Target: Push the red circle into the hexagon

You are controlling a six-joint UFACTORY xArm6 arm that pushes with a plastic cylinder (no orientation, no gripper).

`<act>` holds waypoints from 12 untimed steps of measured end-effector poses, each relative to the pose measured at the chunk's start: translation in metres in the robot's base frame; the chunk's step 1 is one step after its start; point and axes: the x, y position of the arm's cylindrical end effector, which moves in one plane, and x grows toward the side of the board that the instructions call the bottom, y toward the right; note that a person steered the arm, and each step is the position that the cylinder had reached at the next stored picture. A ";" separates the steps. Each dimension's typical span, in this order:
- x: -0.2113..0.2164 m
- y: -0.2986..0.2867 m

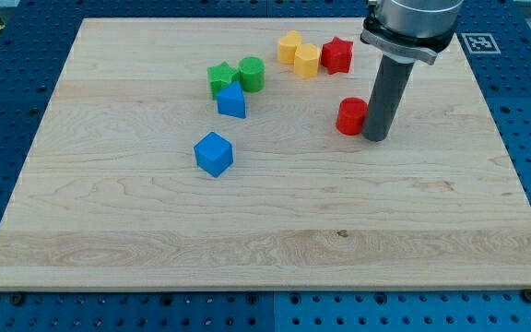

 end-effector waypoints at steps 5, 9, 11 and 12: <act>0.003 -0.031; -0.061 -0.031; -0.077 -0.040; -0.082 -0.040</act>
